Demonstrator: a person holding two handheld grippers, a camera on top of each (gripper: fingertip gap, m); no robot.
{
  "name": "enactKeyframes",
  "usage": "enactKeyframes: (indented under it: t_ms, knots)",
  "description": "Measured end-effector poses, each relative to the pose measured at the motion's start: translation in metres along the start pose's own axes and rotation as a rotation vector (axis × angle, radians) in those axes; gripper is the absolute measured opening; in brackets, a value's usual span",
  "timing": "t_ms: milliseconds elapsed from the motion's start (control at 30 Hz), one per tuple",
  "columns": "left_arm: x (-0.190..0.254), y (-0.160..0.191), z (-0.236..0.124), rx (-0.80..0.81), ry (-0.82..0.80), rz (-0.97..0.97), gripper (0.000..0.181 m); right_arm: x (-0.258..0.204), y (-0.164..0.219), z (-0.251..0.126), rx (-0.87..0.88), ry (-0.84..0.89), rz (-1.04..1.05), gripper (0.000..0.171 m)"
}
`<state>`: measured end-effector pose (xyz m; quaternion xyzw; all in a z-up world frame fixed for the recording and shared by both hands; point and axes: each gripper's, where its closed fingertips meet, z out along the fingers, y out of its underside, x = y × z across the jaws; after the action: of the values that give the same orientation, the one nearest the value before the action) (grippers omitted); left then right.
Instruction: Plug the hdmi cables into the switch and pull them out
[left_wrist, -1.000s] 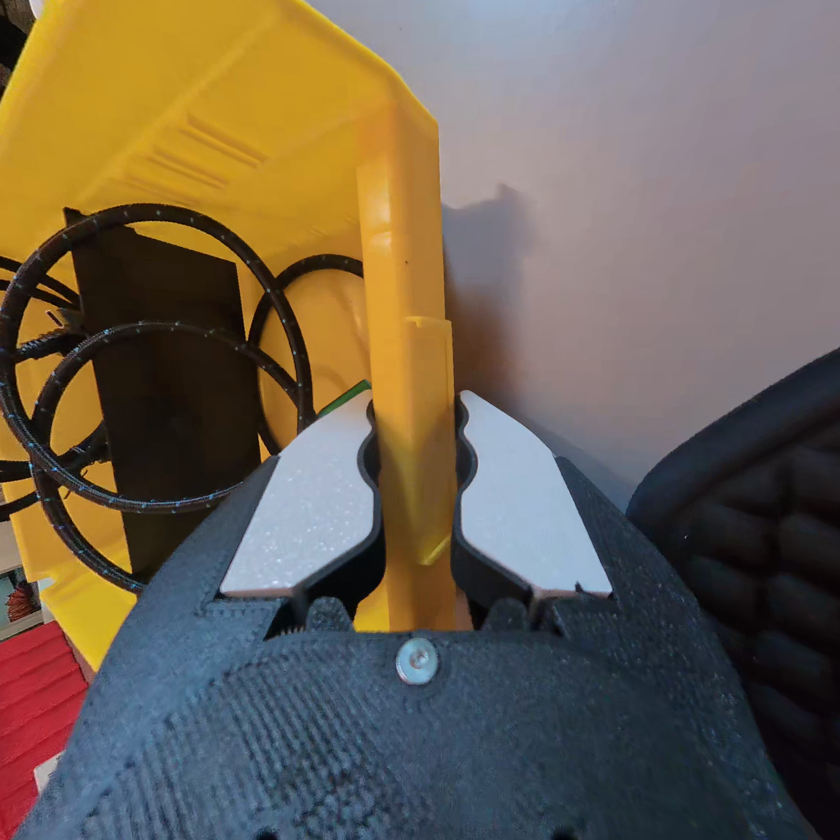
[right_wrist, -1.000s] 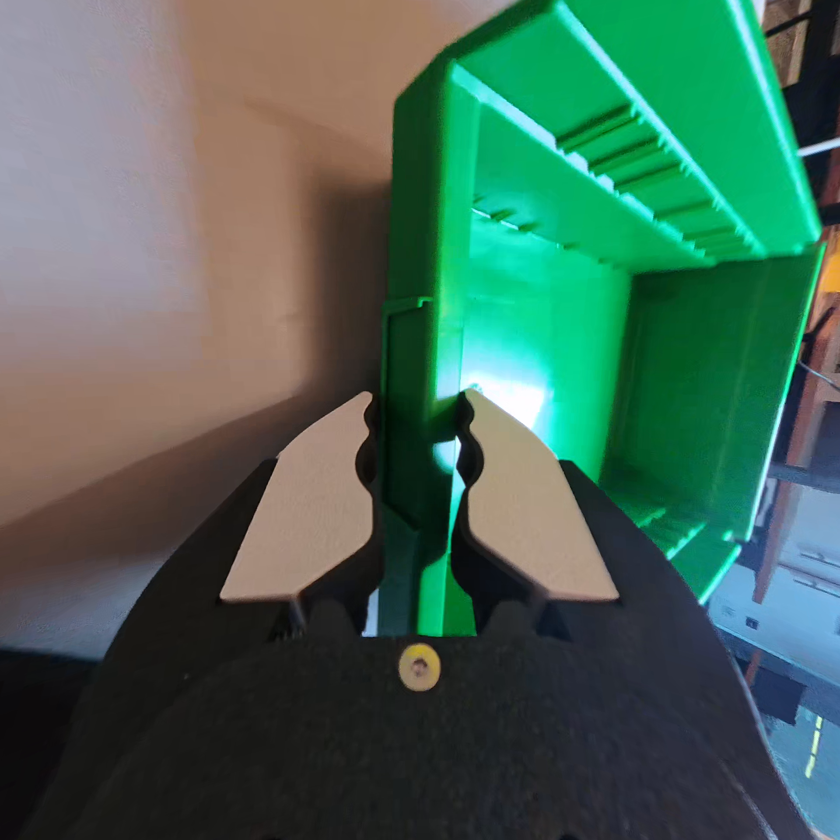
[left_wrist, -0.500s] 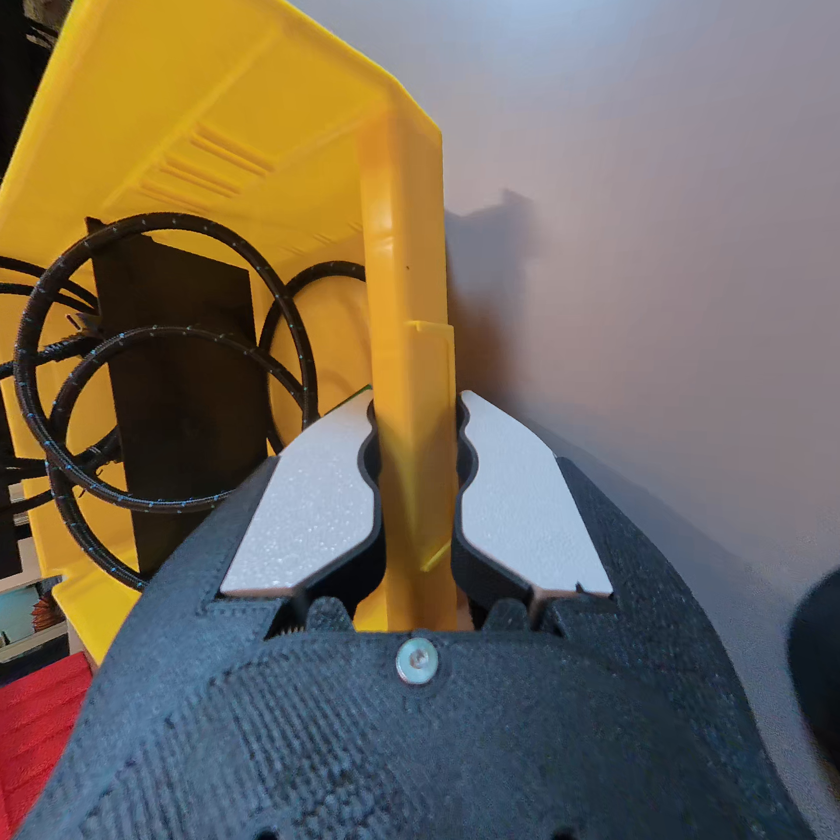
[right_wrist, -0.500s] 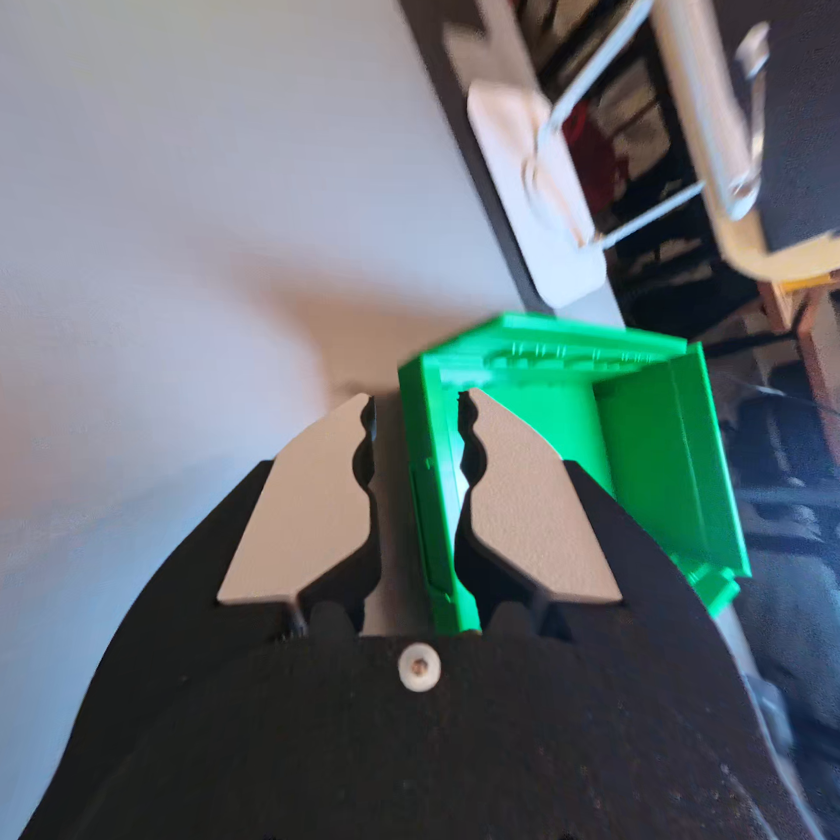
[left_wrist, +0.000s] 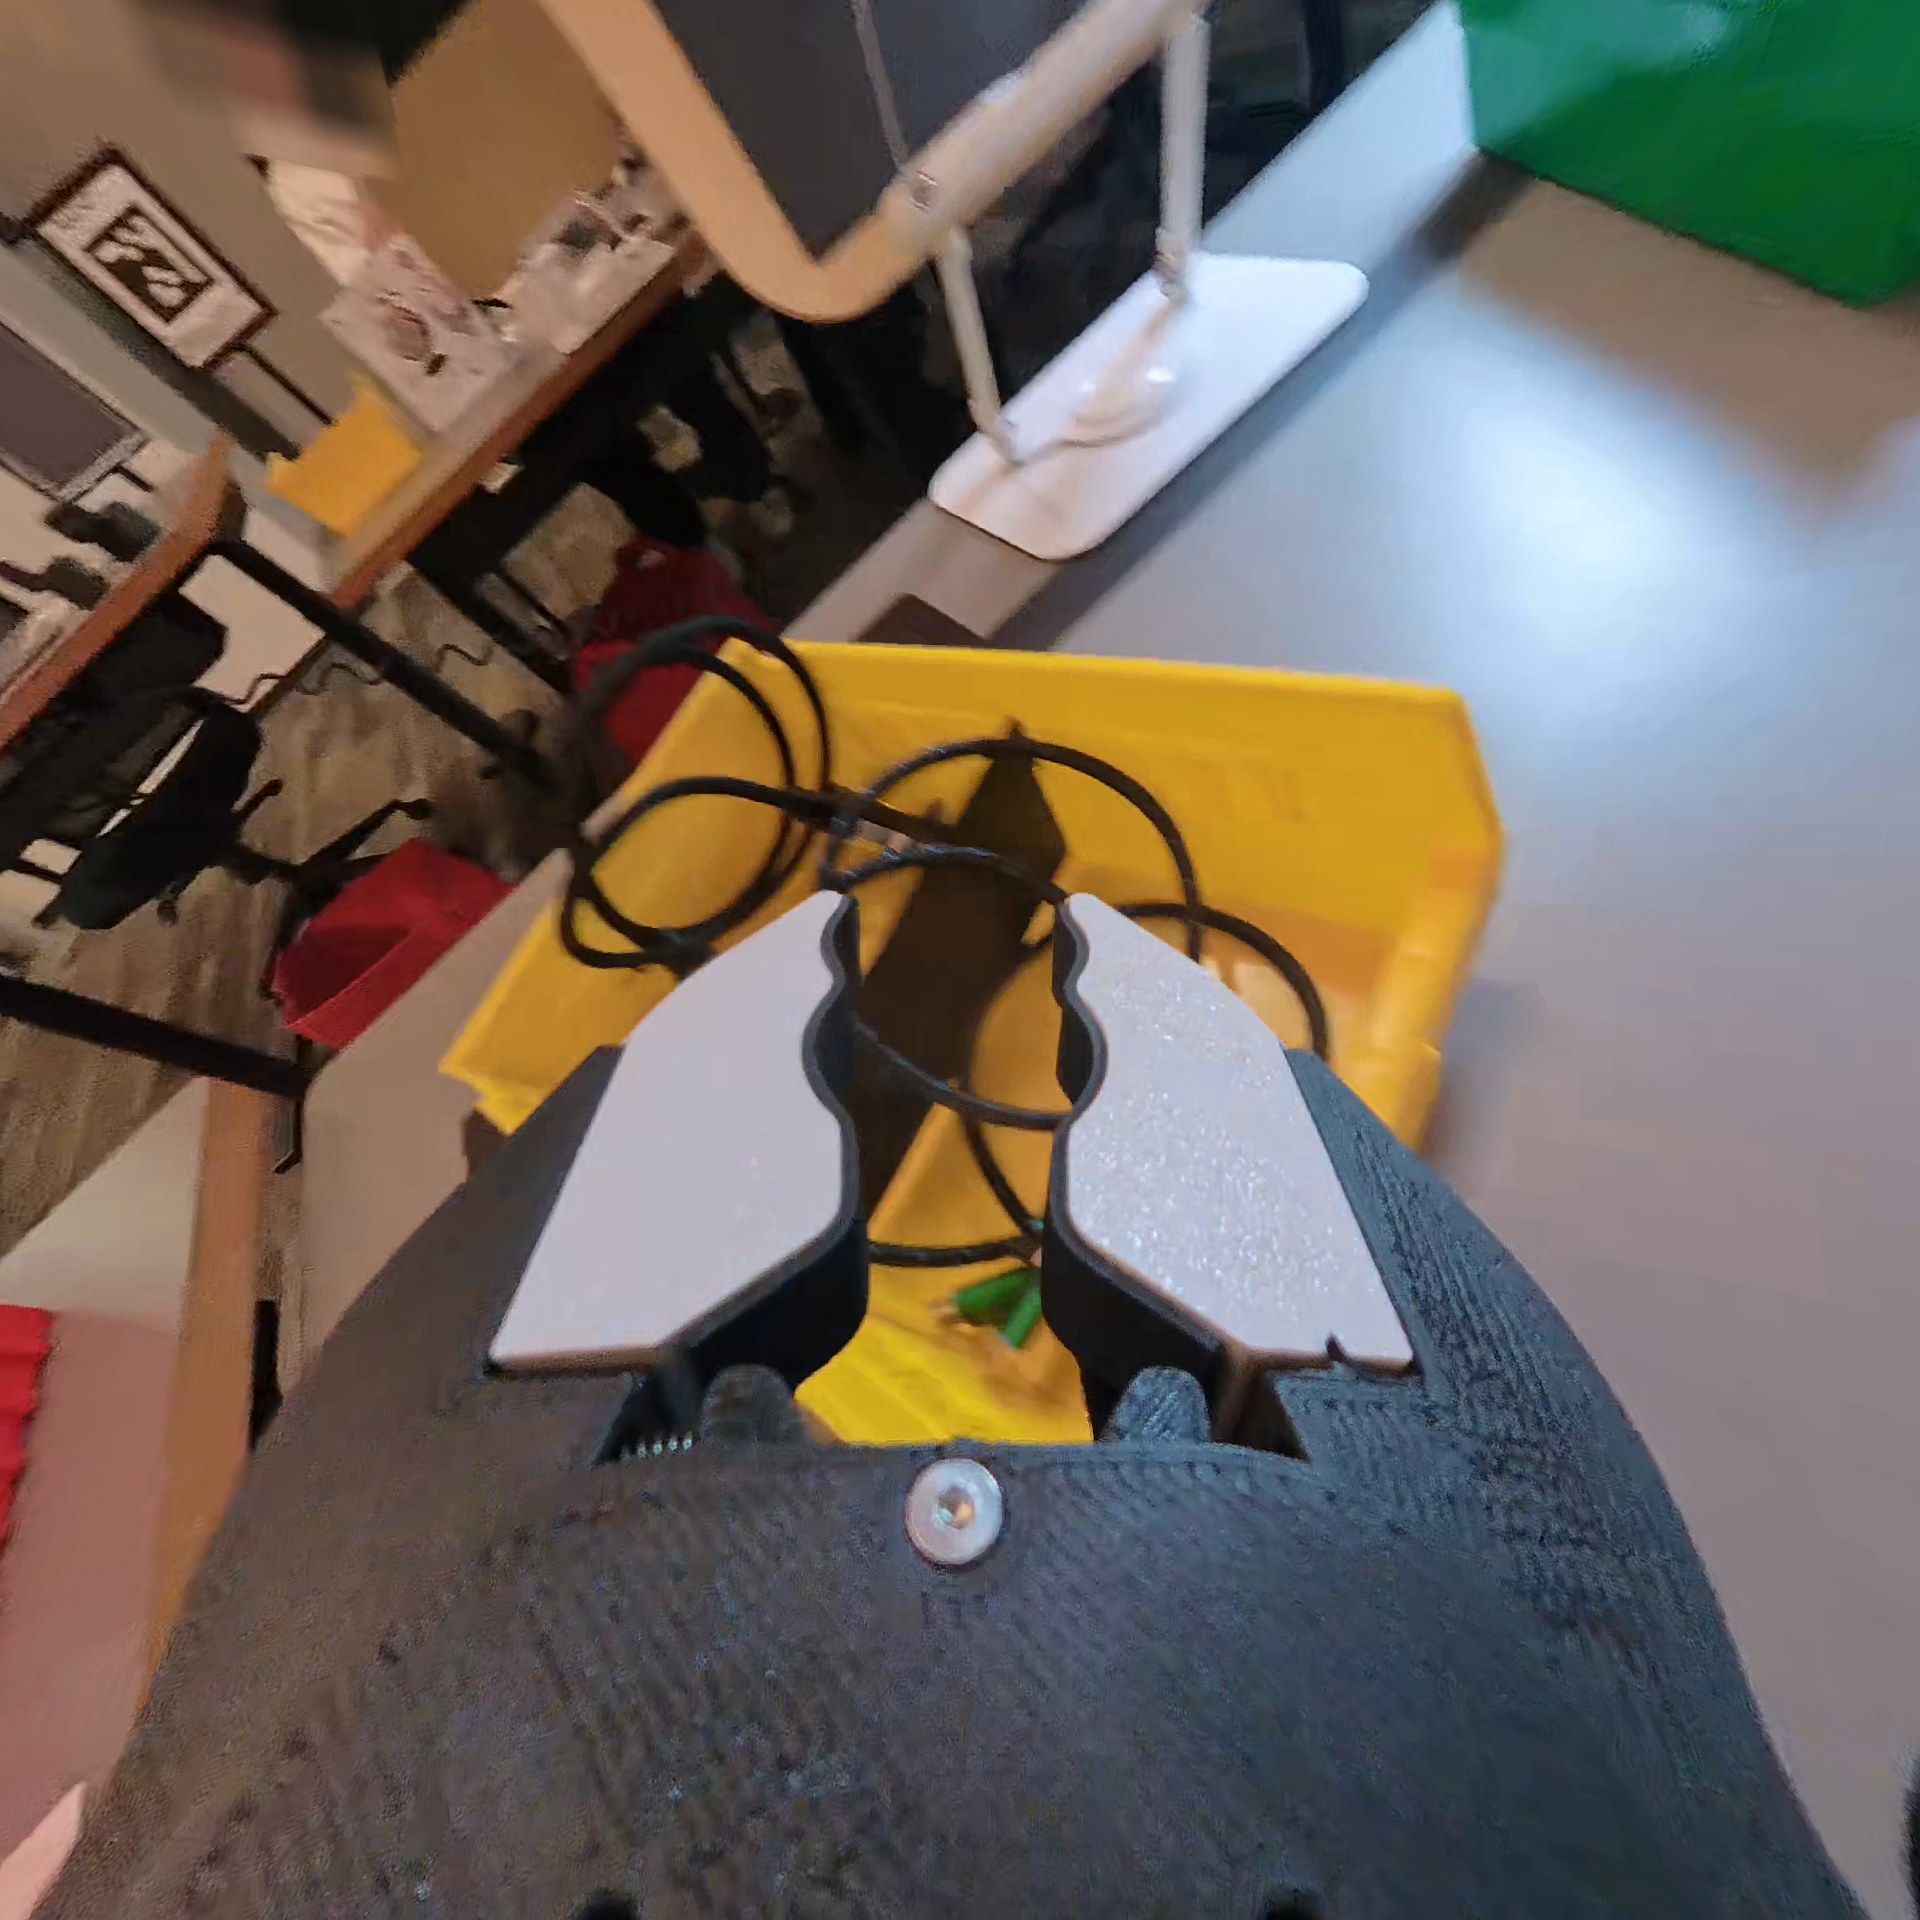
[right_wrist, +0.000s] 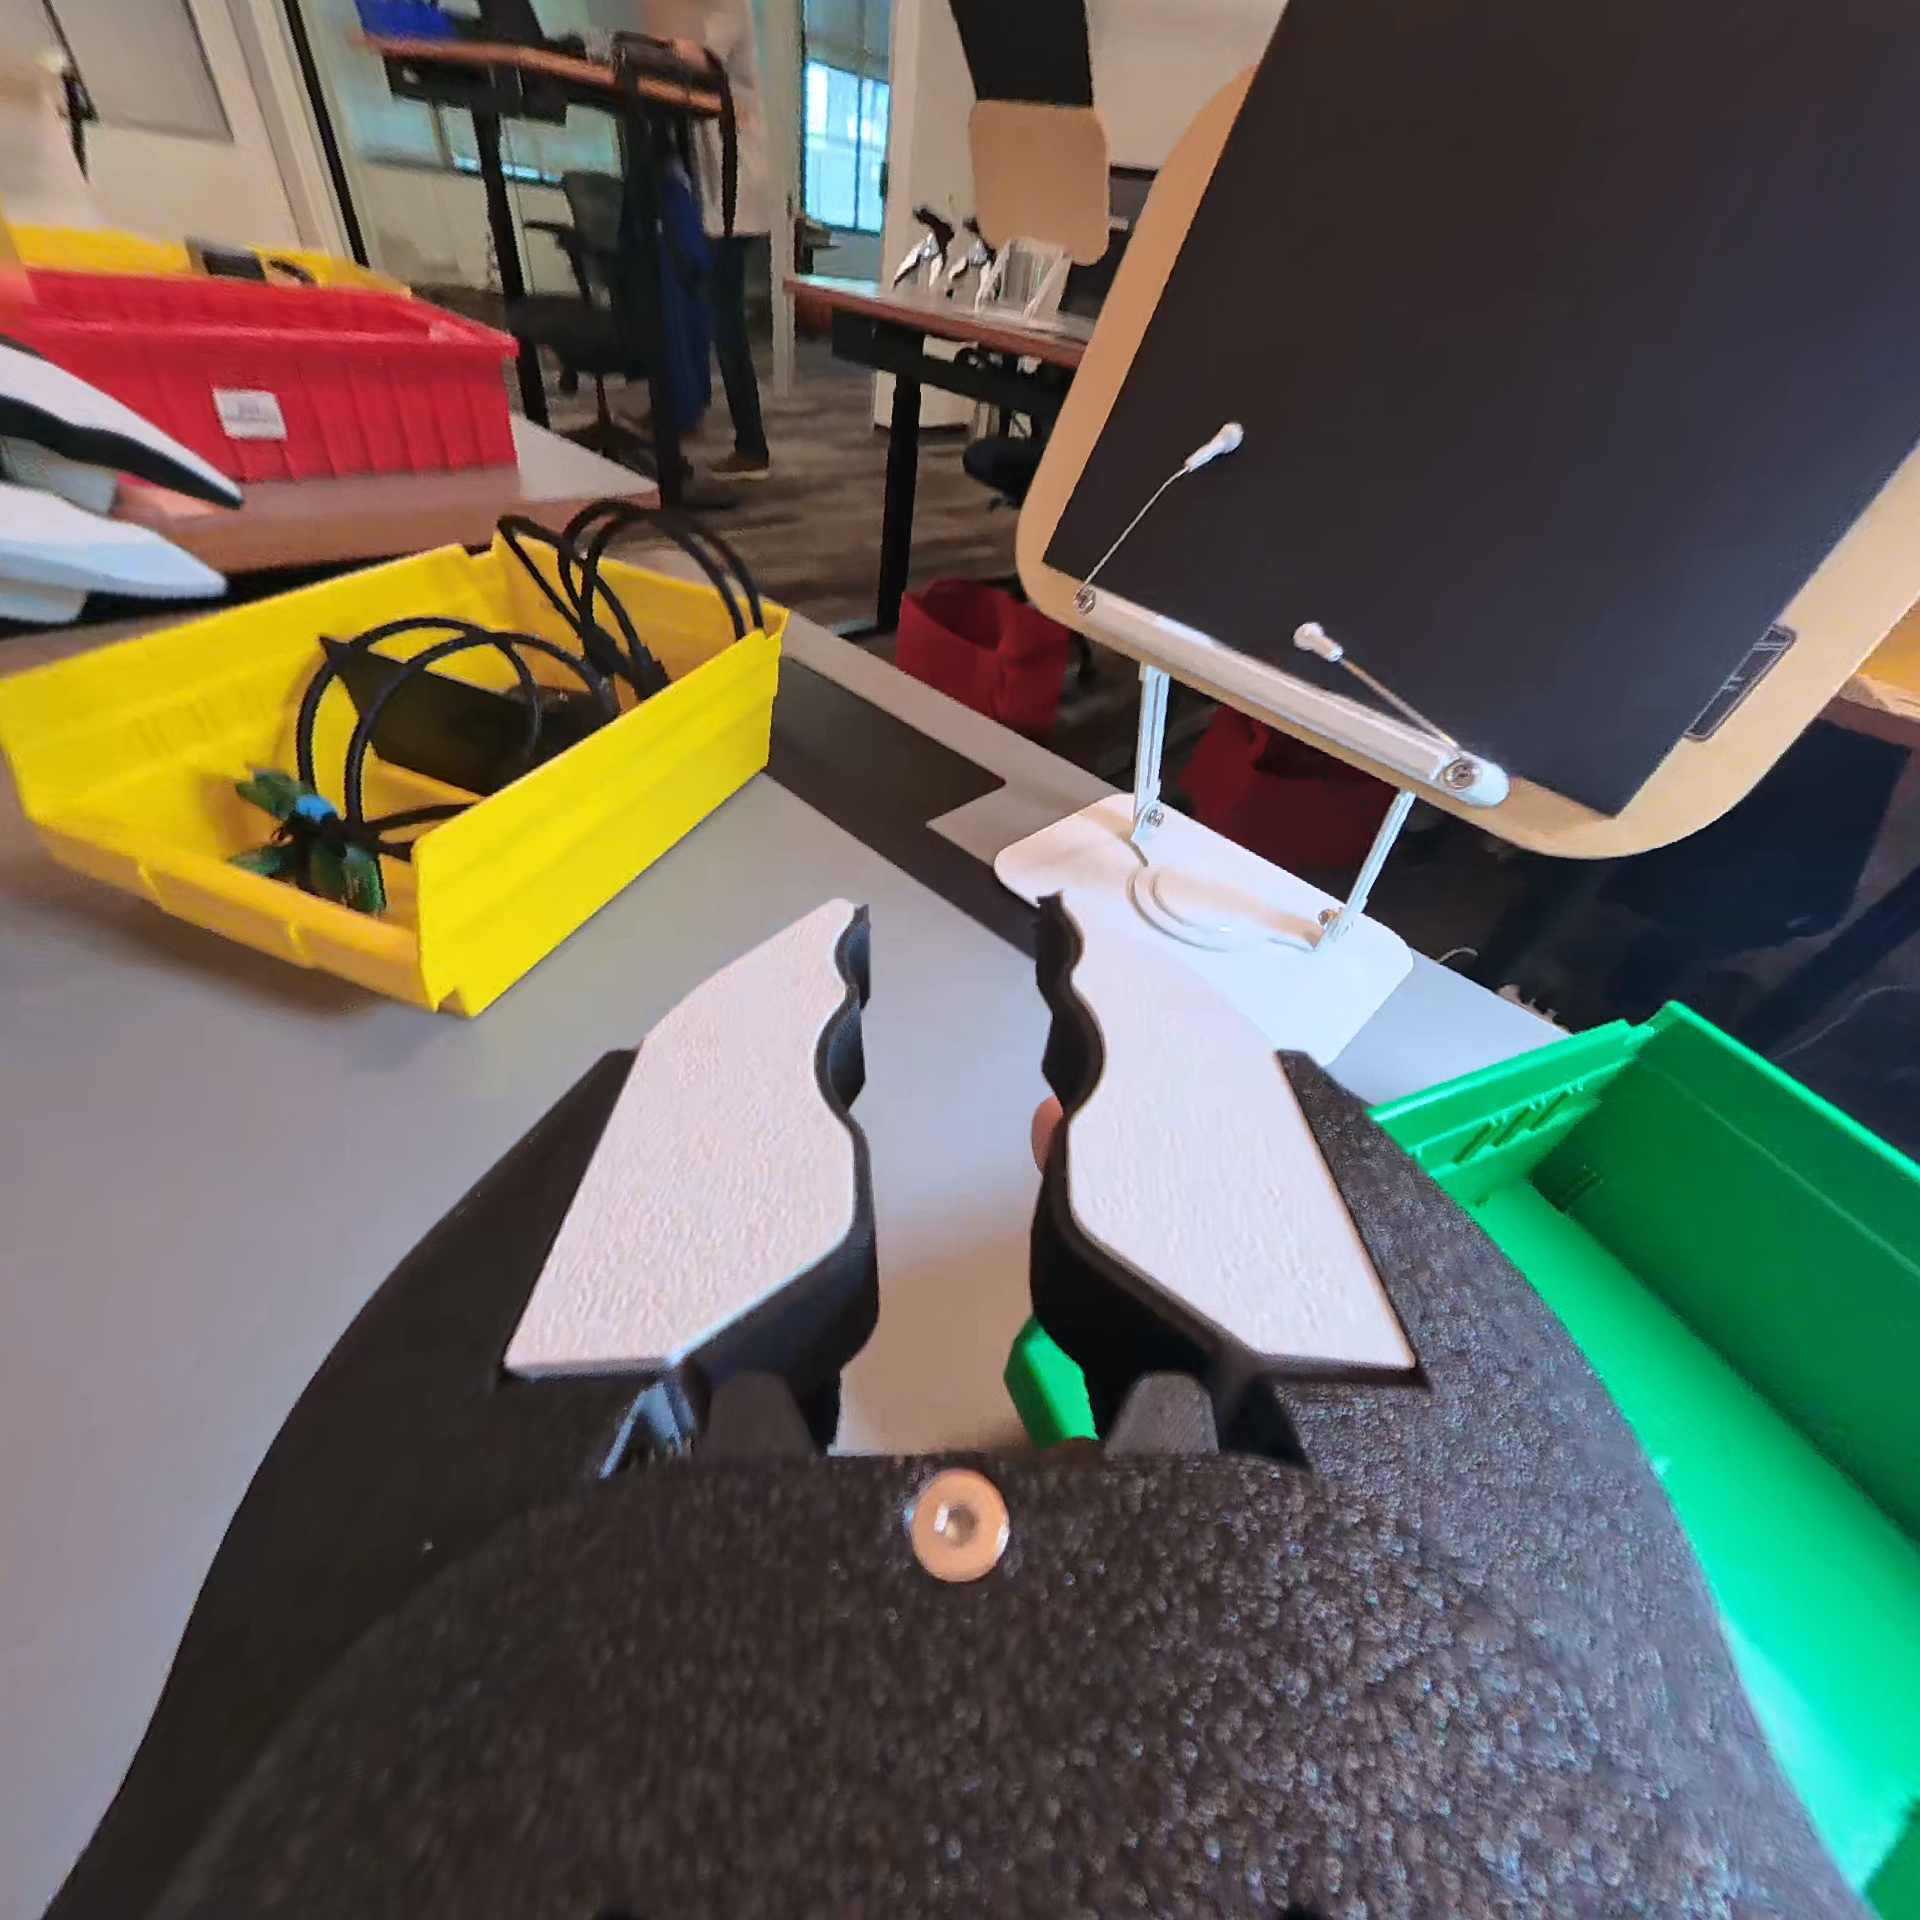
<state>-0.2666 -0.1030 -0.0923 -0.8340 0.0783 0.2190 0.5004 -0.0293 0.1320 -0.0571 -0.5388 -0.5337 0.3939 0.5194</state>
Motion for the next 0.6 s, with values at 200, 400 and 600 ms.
enactKeyframes:
  t_ms: [200,400,600]
  knots:
    - [-0.082,-0.019,0.036,-0.125,-0.123,0.152,0.036,0.012,0.0,-0.008,0.018,0.019,-0.01,0.026]
    - [-0.113,0.035,0.094,-0.527,-0.096,0.402,0.039,0.018,-0.01,-0.02,0.056,0.002,-0.023,0.021]
    - [-0.123,0.061,0.123,-0.621,-0.142,0.478,0.019,0.015,0.001,-0.016,0.014,-0.008,-0.084,0.019]
